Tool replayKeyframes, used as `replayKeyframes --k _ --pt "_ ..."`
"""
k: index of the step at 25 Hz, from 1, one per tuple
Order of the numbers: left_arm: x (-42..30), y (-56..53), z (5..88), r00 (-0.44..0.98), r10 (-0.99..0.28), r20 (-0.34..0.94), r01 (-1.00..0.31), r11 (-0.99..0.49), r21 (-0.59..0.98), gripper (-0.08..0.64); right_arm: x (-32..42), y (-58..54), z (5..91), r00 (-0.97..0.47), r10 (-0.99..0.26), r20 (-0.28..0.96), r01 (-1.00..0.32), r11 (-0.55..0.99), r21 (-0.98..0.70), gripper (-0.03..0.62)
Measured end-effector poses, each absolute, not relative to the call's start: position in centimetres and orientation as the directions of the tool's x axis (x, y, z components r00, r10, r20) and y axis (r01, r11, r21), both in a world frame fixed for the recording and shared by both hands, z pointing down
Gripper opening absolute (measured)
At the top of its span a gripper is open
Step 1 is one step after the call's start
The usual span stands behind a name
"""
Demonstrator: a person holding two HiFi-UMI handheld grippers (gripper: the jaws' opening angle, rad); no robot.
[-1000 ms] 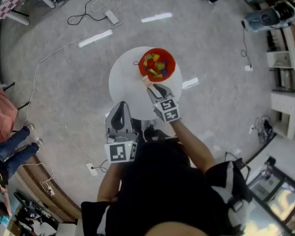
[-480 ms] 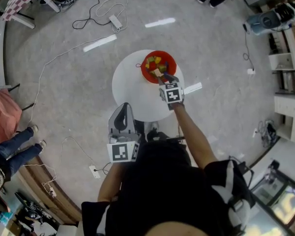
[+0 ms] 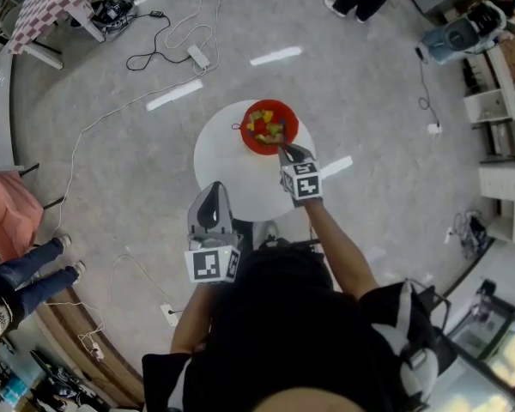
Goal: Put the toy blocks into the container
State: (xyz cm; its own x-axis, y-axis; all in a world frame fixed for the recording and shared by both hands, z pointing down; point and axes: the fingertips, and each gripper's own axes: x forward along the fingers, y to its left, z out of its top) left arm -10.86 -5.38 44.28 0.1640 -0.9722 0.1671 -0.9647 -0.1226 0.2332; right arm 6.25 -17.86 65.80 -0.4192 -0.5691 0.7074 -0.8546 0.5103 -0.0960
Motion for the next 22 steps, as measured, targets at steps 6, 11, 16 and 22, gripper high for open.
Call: replayKeyframes --k 6,11,16,22 --pt "-9.5 -5.4 42.9 0.176 -0.973 0.150 -0.963 -0.139 0.229 -0.006 6.8 -15.1 57.5 -0.486 -0.682 0.547 -0.847 0.521 -0.104 -0.002" --pt "-7.8 -5.3 42.4 0.200 -0.971 0.134 -0.959 -0.165 0.230 -0.006 7.2 -11.4 49.4 -0.547 -0.751 0.371 -0.830 0.543 -0.126 -0.003" --pt "-6.5 -4.7 42.4 0.207 -0.969 0.132 -0.958 -0.173 0.230 -0.006 7.2 -7.9 45.9 -0.592 -0.749 0.298 -0.803 0.578 -0.145 -0.003" --pt "-5.8 -4.4 42.7 0.216 -0.967 0.137 -0.957 -0.182 0.223 -0.006 7.5 -7.0 45.8 -0.596 -0.745 0.300 -0.800 0.586 -0.132 -0.005"
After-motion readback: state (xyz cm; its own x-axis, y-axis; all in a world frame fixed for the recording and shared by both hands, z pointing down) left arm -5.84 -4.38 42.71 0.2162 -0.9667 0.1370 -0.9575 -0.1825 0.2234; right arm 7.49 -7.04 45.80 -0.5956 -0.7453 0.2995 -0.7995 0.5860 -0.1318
